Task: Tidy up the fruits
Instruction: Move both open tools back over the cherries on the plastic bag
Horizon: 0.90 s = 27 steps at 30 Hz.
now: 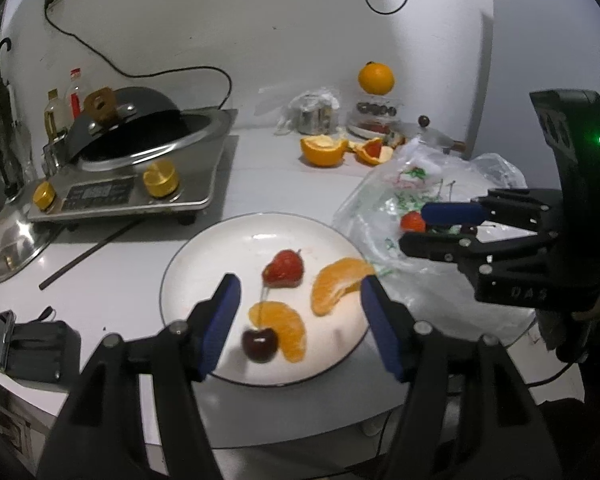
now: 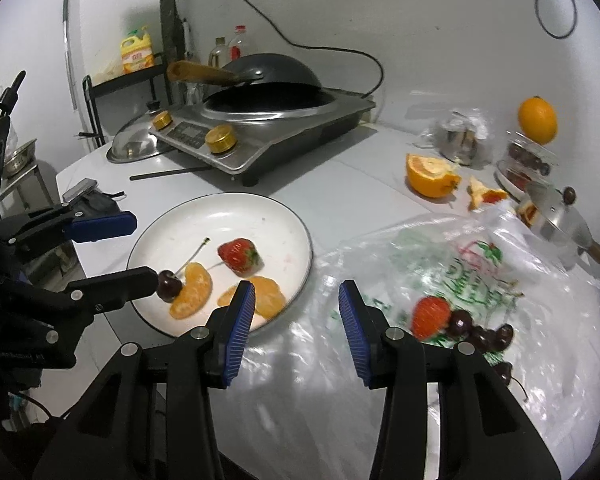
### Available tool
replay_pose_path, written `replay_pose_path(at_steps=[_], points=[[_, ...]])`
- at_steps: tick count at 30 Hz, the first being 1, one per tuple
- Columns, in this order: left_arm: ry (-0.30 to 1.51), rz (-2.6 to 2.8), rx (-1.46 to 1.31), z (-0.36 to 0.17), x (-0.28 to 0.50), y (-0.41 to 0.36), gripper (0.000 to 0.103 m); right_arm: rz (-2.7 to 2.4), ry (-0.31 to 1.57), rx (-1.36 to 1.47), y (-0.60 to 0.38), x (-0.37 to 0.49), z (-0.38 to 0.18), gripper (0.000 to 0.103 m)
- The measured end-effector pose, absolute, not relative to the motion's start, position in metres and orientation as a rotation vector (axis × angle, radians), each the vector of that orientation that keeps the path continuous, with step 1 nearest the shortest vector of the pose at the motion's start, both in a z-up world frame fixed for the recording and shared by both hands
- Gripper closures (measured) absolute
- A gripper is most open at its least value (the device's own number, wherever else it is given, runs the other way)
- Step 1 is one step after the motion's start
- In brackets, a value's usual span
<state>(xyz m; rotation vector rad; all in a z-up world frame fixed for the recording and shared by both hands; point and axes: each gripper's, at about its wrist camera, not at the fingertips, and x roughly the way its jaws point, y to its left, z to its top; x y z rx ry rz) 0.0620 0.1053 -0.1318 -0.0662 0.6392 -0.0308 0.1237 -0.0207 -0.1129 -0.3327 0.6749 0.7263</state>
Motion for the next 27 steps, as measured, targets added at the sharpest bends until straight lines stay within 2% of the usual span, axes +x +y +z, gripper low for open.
replay_pose_path(at_steps=[27], points=[[0.692,-0.102,0.023,-0.124,0.092,0.009,0.039,0.638,0.667,-0.218,-0.134,0.136,-0.114,0.057]])
